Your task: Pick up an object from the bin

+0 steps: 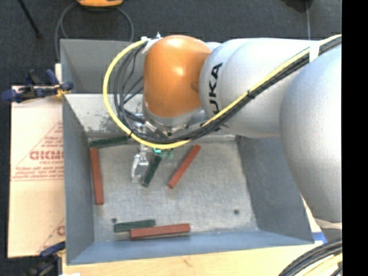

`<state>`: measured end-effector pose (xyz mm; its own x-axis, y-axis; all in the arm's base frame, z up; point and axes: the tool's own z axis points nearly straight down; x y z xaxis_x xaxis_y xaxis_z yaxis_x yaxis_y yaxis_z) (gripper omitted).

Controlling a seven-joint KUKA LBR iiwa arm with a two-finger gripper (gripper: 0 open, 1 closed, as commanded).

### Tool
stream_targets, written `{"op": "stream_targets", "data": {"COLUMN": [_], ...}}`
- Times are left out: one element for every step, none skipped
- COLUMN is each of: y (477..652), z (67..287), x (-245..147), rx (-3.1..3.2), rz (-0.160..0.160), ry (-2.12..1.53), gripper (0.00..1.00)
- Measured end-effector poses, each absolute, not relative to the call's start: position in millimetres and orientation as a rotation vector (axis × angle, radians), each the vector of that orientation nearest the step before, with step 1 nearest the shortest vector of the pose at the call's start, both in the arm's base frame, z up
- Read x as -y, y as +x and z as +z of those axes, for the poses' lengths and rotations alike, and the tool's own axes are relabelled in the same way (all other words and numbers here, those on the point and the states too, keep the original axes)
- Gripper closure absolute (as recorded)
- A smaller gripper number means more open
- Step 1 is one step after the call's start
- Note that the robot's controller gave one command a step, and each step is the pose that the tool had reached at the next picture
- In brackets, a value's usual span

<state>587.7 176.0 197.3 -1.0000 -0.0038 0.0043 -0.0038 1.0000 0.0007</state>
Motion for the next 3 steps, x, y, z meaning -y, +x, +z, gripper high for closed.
{"op": "stream_targets", "data": {"y": [587.8, 601.8, 607.1], "z": [199.3, 206.9, 172.6], "x": [-175.6, -169.5, -147.9], "rx": [3.139, 3.14, 3.14], "rz": [-0.001, -0.001, -0.001], "ry": [0.005, 0.121, 0.316], "gripper": [0.0, 0.0, 0.0]}}
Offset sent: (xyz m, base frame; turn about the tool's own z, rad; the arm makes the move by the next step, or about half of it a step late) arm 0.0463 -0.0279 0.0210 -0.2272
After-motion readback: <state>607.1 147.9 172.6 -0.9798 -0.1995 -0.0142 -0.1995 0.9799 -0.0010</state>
